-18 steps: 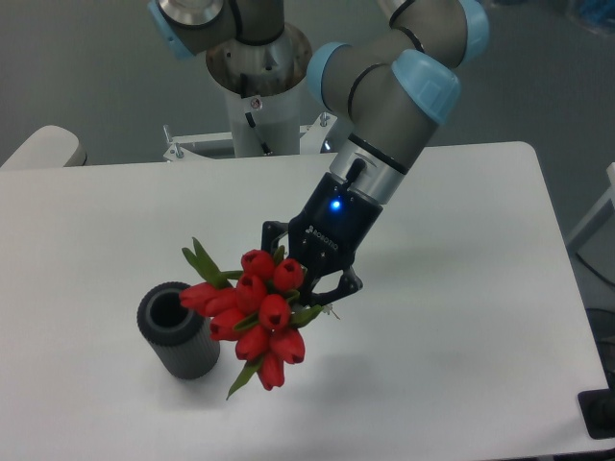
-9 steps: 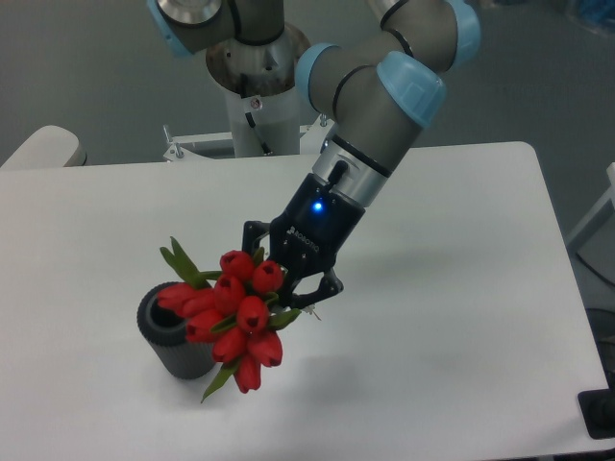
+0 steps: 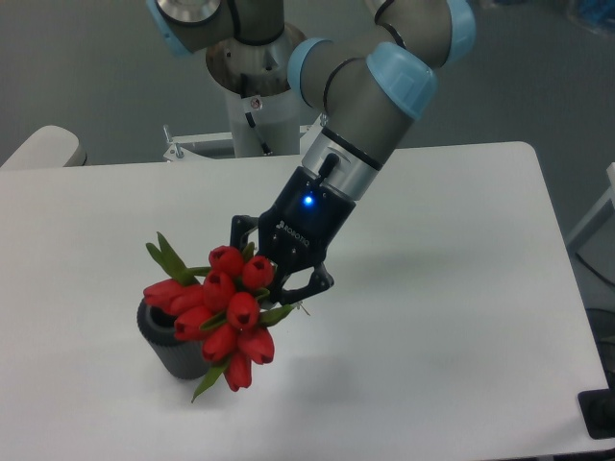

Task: Insert the flowers into the vase
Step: 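Lift the held red tulip bunch up and over the grey vase, then lower the tulip stems down into the grey vase opening, then settle the tulips in the vase and open the gripper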

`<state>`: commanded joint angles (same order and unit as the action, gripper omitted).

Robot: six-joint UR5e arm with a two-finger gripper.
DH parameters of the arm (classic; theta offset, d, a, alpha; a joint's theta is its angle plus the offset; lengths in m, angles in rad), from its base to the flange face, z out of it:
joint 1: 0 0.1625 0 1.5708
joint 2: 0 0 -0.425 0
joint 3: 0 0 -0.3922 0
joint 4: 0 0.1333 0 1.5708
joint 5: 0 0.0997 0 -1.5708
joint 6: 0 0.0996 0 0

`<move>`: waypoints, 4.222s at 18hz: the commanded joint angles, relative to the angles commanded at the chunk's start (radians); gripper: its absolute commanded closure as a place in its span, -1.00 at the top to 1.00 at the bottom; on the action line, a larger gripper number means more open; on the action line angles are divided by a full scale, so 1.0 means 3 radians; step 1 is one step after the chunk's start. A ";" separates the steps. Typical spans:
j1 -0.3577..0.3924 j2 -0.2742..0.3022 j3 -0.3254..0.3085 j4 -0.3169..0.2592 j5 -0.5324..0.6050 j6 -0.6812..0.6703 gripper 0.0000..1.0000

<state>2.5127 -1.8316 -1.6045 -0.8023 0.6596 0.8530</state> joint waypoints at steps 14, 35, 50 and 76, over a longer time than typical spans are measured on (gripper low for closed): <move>-0.0036 0.0010 0.0082 0.0026 -0.1058 0.0020 -0.49; -0.0261 0.0102 -0.0332 0.0072 -0.1447 0.0572 -0.48; -0.0312 -0.0087 -0.0618 0.0072 -0.1437 0.1083 -0.48; -0.0312 -0.0537 -0.0757 0.0072 -0.1432 0.1396 -0.05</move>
<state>2.4191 -1.9926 -1.8316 -0.7808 0.2301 1.2717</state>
